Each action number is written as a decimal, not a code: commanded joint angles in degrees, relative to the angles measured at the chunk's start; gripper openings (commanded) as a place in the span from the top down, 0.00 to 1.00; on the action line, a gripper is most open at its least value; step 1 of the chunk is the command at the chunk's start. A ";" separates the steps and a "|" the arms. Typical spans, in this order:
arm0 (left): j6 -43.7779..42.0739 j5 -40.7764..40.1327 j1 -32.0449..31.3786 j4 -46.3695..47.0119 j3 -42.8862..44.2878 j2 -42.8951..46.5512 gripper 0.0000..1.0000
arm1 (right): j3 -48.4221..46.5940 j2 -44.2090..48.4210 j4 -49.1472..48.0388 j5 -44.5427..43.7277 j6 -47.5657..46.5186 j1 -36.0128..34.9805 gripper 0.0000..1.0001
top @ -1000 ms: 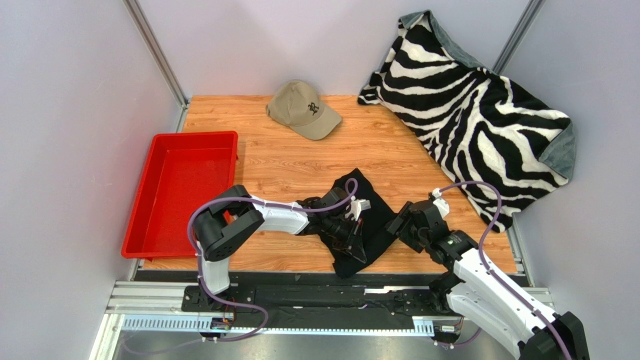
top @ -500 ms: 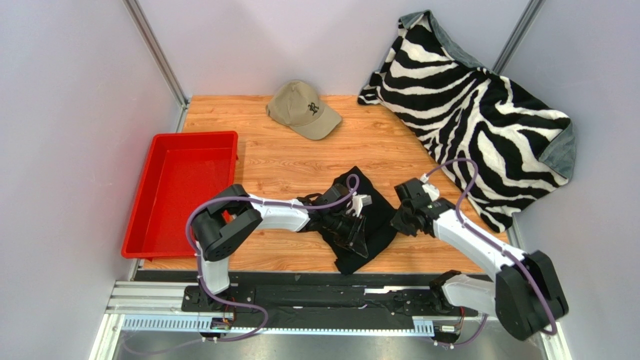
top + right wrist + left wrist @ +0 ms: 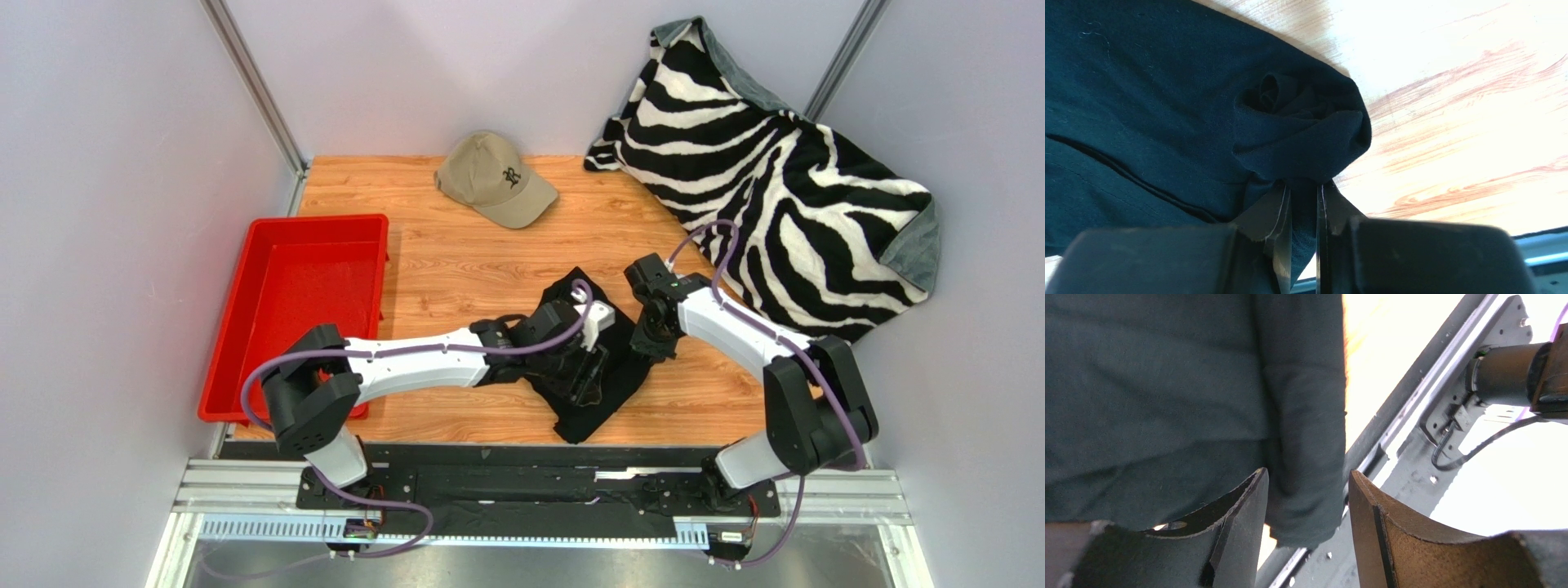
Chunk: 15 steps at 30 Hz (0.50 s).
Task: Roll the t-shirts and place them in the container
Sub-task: Roll the T-shirt to the center of the board.
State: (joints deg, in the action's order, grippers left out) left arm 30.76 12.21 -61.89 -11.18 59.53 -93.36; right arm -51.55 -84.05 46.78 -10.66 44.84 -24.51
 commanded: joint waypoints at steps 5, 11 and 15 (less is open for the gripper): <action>-8.43 -26.94 -11.48 -7.80 10.51 -2.87 0.27 | -6.28 -6.21 4.98 1.16 -4.49 0.69 1.00; -10.90 -39.53 -17.64 -11.58 16.66 -10.77 0.01 | -8.30 -8.85 6.12 2.13 -5.03 0.61 1.00; -11.86 -44.81 -19.93 -14.30 20.44 -15.00 0.01 | -8.83 -9.73 6.13 2.39 -5.20 0.78 1.00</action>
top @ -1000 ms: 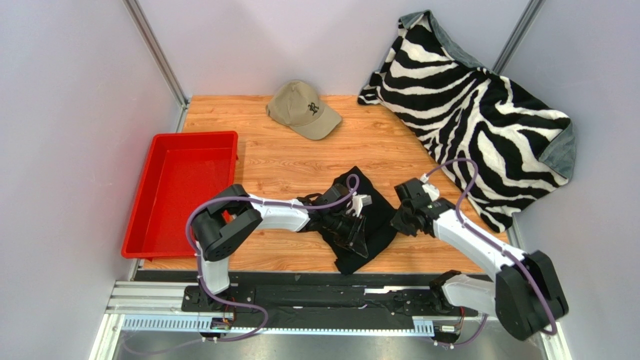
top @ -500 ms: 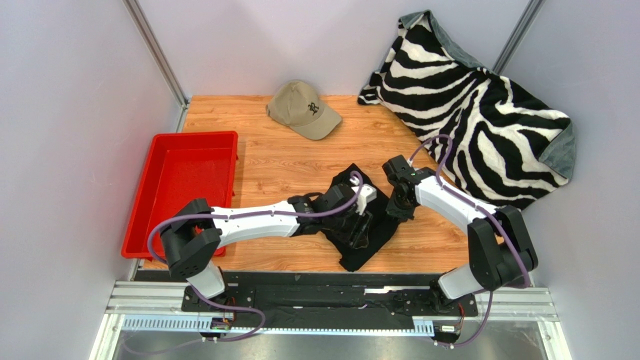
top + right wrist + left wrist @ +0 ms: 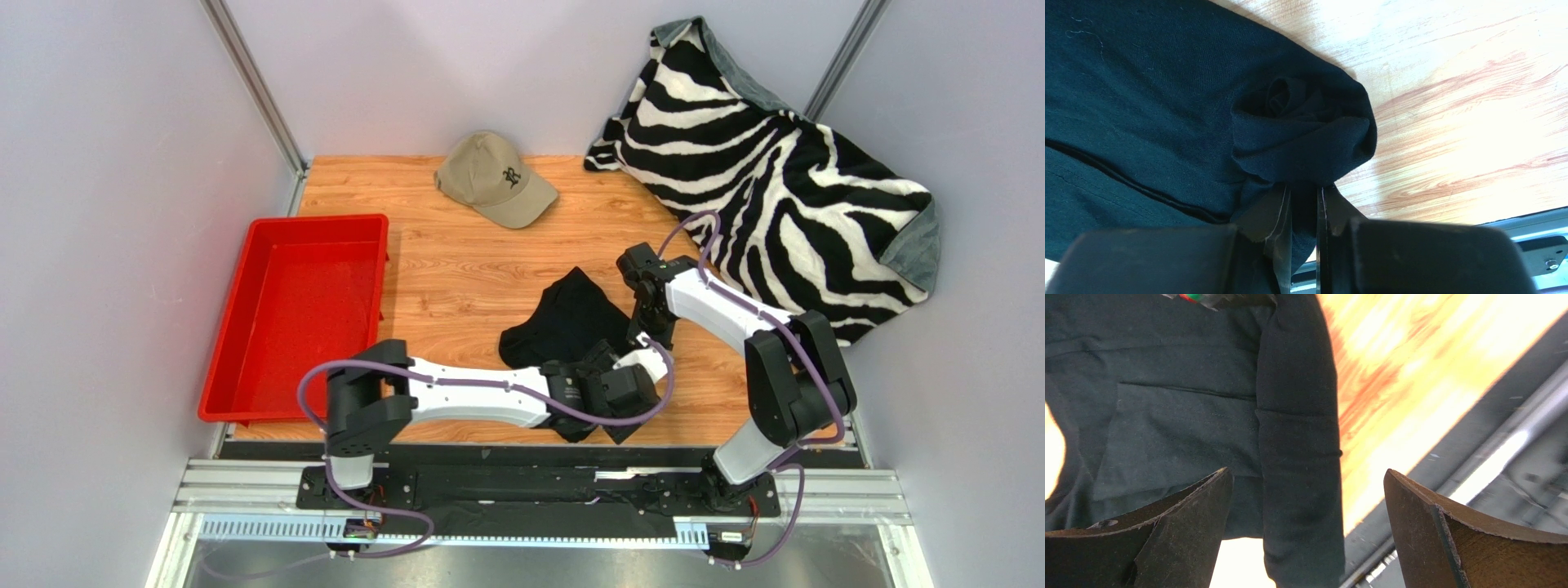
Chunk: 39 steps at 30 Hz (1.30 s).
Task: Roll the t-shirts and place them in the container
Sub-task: Roll the T-shirt to the center of the board.
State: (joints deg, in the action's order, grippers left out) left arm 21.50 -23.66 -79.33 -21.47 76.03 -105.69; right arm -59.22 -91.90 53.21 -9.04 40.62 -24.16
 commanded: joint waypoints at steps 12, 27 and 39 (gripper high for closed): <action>-6.90 -24.06 -8.47 -8.14 9.84 -12.61 0.24 | -1.07 -3.64 -1.44 1.57 -0.89 0.52 1.00; -4.11 -17.69 -6.64 1.15 2.57 -9.11 1.00 | -0.63 -0.04 -2.93 0.08 -0.28 0.52 0.52; 5.57 18.60 6.55 11.27 -10.02 2.59 1.00 | 5.69 21.47 -12.51 -2.13 2.79 0.52 0.24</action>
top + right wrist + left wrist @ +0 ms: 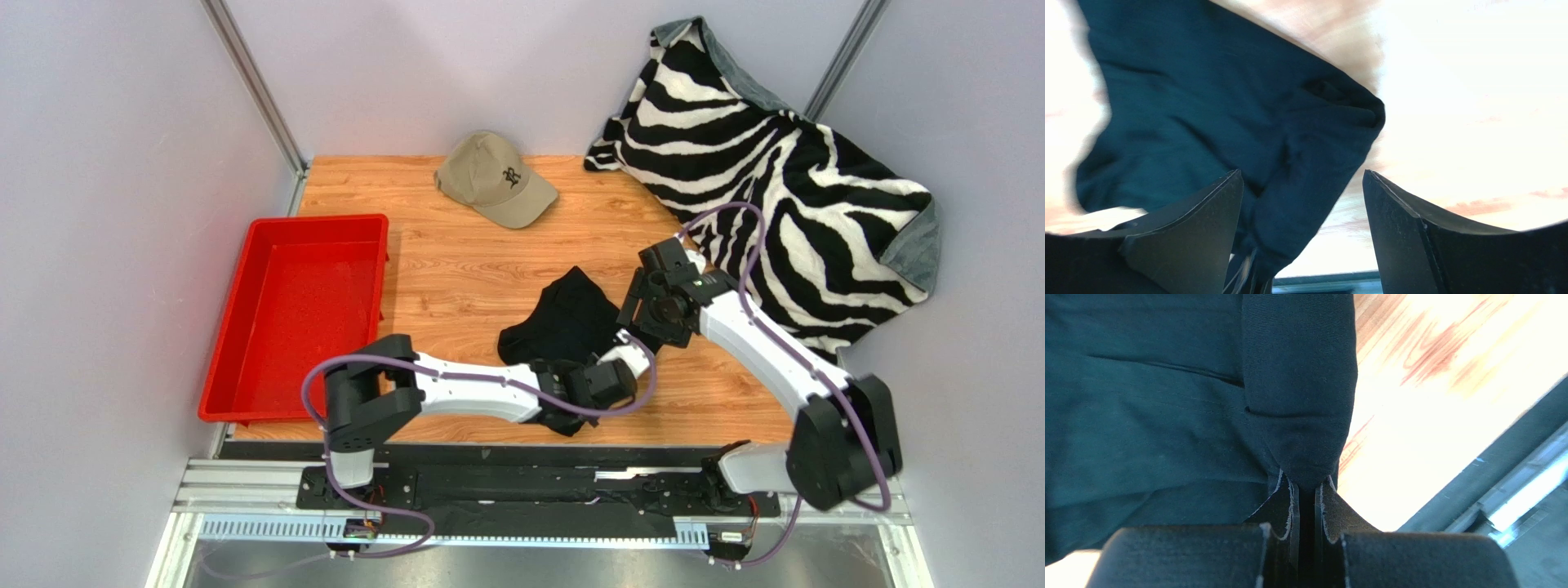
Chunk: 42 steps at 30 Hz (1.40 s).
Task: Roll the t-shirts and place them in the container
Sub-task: Roll the T-shirt to the center of the board.
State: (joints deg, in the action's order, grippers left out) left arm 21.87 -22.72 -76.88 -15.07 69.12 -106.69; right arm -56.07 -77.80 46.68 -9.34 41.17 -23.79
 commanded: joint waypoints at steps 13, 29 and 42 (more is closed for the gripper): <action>12.22 51.27 16.76 13.66 -7.68 1.05 1.00 | 25.74 26.47 -19.33 0.64 11.30 -1.08 0.24; 21.99 61.74 22.21 20.17 -10.68 -3.08 1.00 | 29.09 19.62 -29.62 -2.52 10.78 -1.17 0.25; 23.75 65.00 23.36 20.52 -10.41 -5.01 1.00 | 30.14 22.86 -32.44 -6.74 10.95 -1.26 0.27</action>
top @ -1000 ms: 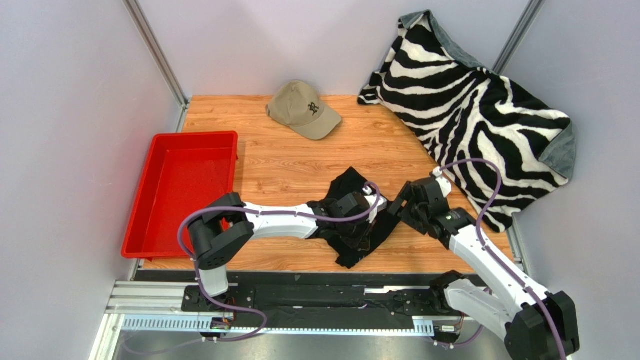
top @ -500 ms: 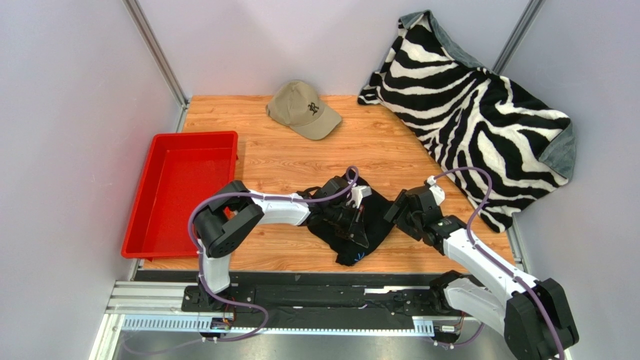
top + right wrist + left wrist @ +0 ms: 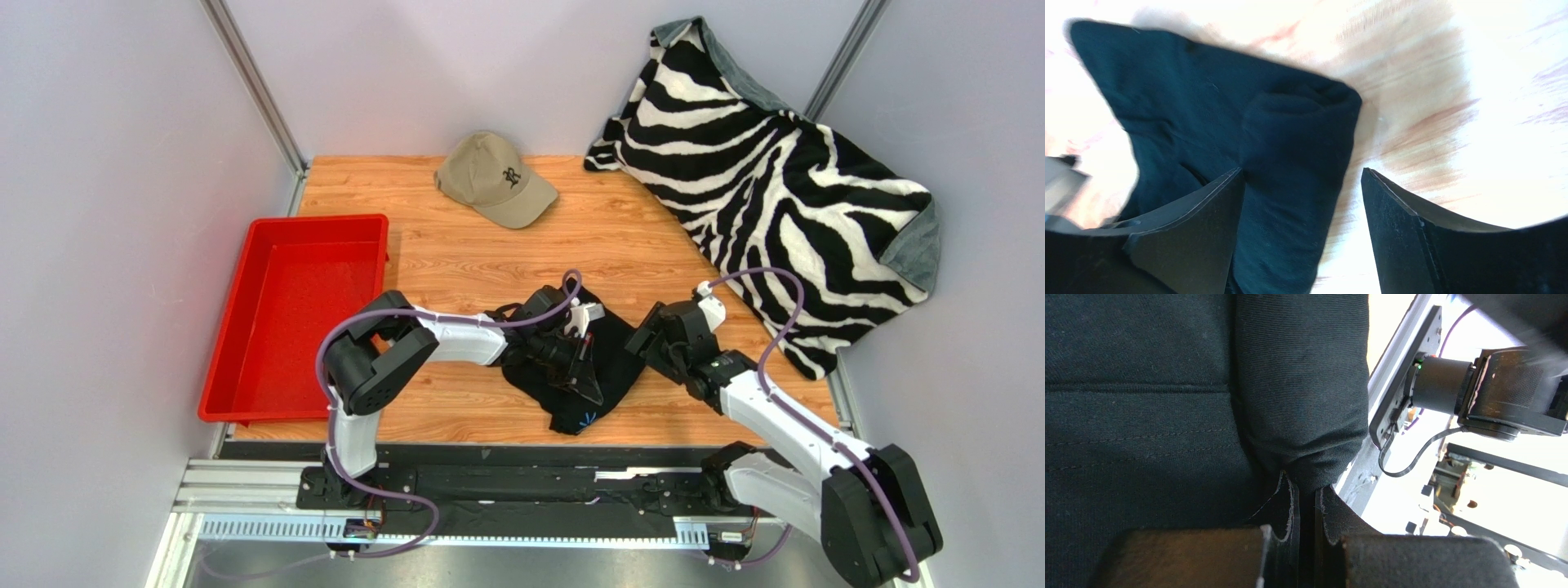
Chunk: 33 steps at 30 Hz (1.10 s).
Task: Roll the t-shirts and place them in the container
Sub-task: Roll the T-shirt to the center of the board.
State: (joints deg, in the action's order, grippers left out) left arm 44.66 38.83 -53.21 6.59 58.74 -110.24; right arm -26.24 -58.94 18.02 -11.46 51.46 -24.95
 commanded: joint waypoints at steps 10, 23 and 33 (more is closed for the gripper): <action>1.04 3.80 -0.23 -1.40 0.32 -2.53 1.00 | 1.19 0.67 -4.92 -4.27 0.48 -0.10 0.29; -2.03 0.82 -0.31 -4.64 -0.82 0.80 1.00 | -12.51 -9.34 13.69 -9.45 -4.07 0.17 1.00; -10.65 -15.86 -3.82 -14.84 -0.03 10.82 0.43 | -22.27 -24.55 24.08 -5.59 -11.99 0.60 1.00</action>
State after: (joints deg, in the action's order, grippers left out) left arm 38.50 30.92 -54.52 -2.09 58.46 -104.53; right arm -46.76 -79.88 37.89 -16.49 43.99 -24.93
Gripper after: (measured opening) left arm 0.526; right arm 0.124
